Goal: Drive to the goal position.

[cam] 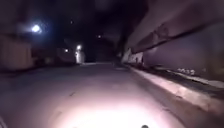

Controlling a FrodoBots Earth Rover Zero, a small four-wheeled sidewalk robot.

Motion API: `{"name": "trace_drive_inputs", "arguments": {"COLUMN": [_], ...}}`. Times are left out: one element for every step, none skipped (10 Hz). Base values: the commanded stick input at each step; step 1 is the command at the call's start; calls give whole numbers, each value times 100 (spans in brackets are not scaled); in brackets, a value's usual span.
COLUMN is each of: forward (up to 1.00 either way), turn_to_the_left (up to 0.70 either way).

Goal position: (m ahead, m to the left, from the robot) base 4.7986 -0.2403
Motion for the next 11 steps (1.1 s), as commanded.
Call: {"name": "trace_drive_inputs", "arguments": {"forward": [70,70,70,70,70,70,70,70,70,70,70], "turn_to_the_left": [0,0,0,0,0,0,0,0,0,0,0]}}
